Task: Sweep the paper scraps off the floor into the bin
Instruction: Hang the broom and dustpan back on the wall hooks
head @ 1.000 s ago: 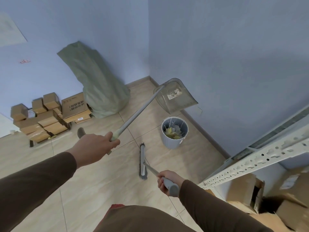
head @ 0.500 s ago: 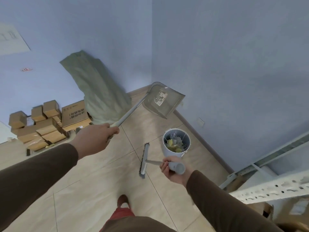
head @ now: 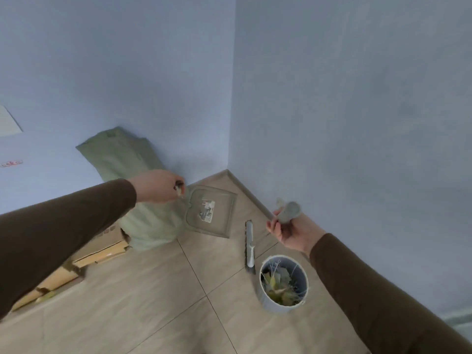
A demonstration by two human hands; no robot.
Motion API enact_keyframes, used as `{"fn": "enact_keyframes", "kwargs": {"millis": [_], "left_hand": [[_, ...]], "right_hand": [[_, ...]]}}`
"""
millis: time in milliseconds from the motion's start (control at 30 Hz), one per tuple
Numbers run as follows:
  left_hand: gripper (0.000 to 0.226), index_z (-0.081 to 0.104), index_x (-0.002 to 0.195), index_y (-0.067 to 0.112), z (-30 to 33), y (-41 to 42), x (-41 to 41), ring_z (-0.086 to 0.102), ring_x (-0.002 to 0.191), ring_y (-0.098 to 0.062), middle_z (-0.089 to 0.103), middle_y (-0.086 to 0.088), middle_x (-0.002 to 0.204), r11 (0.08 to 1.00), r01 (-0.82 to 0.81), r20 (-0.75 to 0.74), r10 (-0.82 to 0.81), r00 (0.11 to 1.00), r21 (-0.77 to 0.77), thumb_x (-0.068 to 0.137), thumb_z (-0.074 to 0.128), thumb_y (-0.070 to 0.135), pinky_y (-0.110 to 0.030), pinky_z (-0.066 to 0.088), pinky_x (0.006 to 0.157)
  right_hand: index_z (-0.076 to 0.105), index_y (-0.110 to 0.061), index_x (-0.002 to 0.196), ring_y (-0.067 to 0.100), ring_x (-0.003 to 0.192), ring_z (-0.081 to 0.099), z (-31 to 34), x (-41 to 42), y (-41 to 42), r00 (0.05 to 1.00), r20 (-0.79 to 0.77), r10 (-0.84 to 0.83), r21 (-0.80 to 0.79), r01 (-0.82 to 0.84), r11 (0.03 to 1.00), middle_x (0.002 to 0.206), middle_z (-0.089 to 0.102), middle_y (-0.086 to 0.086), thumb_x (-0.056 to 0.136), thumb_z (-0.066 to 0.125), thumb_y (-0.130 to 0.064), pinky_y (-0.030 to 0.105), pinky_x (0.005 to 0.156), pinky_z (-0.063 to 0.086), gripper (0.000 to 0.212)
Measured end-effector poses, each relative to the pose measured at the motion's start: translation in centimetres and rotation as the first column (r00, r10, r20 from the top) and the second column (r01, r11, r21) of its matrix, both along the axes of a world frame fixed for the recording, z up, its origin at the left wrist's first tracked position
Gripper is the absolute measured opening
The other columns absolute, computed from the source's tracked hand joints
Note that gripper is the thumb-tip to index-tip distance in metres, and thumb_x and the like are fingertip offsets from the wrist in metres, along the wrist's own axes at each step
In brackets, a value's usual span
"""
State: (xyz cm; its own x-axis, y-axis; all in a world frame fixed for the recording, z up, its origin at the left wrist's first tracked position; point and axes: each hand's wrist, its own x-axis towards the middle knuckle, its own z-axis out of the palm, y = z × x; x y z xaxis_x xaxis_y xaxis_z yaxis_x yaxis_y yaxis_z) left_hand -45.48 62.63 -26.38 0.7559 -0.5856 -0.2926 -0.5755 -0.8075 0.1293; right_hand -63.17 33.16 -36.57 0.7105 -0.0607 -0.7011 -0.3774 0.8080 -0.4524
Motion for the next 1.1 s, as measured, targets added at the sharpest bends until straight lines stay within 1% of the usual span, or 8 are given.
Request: {"fn": "enact_keyframes", "kwargs": {"millis": [100,200,433,600,733,800,900,1100], "left_hand": [[0.023,0.07,0.097,0.025,2.1,-1.4,6.2,0.06,0.066,-0.012,0.069,0.004,0.077,1.0,-0.016,-0.102,0.014,0.995,-0.021,0.083,0.055,0.014,-0.021,0.044,0.058],[0.023,0.071,0.092,0.03,4.0,-3.3,12.1,0.063,0.064,-0.017,0.076,-0.002,0.079,1.0,0.013,-0.167,-0.014,0.986,-0.004,0.075,0.059,0.021,-0.027,0.048,0.06],[0.02,0.071,0.097,0.025,10.6,-11.2,22.3,0.042,0.043,-0.011,0.078,-0.005,0.082,0.997,0.078,-0.201,-0.075,0.977,0.007,0.079,0.067,0.021,-0.022,0.033,0.042],[0.028,0.069,0.107,0.023,16.1,-19.2,29.6,0.042,0.043,-0.01,0.078,-0.008,0.089,0.991,0.119,-0.221,-0.104,0.97,0.055,0.079,0.068,0.021,-0.02,0.033,0.043],[0.037,0.068,0.103,0.014,21.3,-25.8,35.0,0.043,0.042,-0.01,0.079,-0.007,0.085,0.988,0.149,-0.154,-0.141,0.978,0.037,0.069,0.072,0.027,-0.02,0.033,0.043],[0.041,0.061,0.102,0.013,23.3,-28.7,37.3,0.047,0.045,-0.01,0.078,-0.004,0.08,0.983,0.182,-0.077,-0.18,0.981,0.017,0.067,0.074,0.029,-0.021,0.034,0.042],[0.042,0.058,0.098,0.014,25.5,-32.7,40.4,0.058,0.056,-0.007,0.078,-0.002,0.08,0.97,0.243,0.012,-0.243,0.97,0.002,0.065,0.076,0.033,-0.019,0.037,0.044],[0.032,0.058,0.083,0.024,27.9,-38.3,44.3,0.056,0.055,-0.006,0.075,0.0,0.074,0.942,0.335,0.061,-0.334,0.941,-0.009,0.065,0.08,0.038,-0.022,0.04,0.048]], "right_hand": [[0.049,-0.015,0.101,0.022,0.054,0.066,3.6,5.5,-2.4,0.996,0.019,0.086,-0.111,-0.084,0.99,0.096,0.059,0.024,0.099,0.053,-0.018,0.024,0.041,0.056,0.006],[0.047,-0.019,0.115,0.033,0.07,0.074,7.3,10.3,-5.6,0.99,0.059,0.131,-0.247,-0.113,0.963,0.125,0.055,0.024,0.097,0.056,-0.026,0.03,0.05,0.061,0.021],[0.057,-0.008,0.13,0.037,0.092,0.073,17.0,21.0,-14.9,0.975,0.142,0.172,-0.552,-0.066,0.831,0.12,0.066,0.028,0.084,0.053,-0.071,0.036,0.068,0.064,0.079],[0.061,-0.015,0.124,0.036,0.103,0.07,24.6,27.8,-22.5,0.928,0.175,0.329,-0.832,-0.039,0.554,0.109,0.071,0.027,0.077,0.033,-0.087,0.038,0.081,0.059,0.091],[0.065,-0.008,0.114,0.023,0.069,0.072,30.5,32.8,-29.0,0.964,0.161,0.213,-0.981,0.133,0.141,0.08,0.076,0.01,0.088,0.059,-0.06,0.028,0.06,0.055,0.058],[0.069,-0.007,0.105,0.013,0.051,0.053,32.3,35.5,-32.3,0.974,0.191,0.122,-0.978,0.199,-0.057,0.063,0.062,0.0,0.087,0.063,-0.056,0.022,0.05,0.042,0.052],[0.072,-0.013,0.098,0.011,0.053,0.042,34.2,38.7,-35.6,0.956,0.287,0.053,-0.951,0.291,-0.101,0.065,0.047,-0.002,0.088,0.06,-0.057,0.023,0.049,0.04,0.047],[0.065,-0.009,0.093,0.017,0.05,0.059,35.3,43.2,-39.2,0.93,0.366,-0.042,-0.917,0.353,-0.185,0.075,0.067,0.014,0.086,0.067,-0.052,0.026,0.051,0.055,0.044]]}}
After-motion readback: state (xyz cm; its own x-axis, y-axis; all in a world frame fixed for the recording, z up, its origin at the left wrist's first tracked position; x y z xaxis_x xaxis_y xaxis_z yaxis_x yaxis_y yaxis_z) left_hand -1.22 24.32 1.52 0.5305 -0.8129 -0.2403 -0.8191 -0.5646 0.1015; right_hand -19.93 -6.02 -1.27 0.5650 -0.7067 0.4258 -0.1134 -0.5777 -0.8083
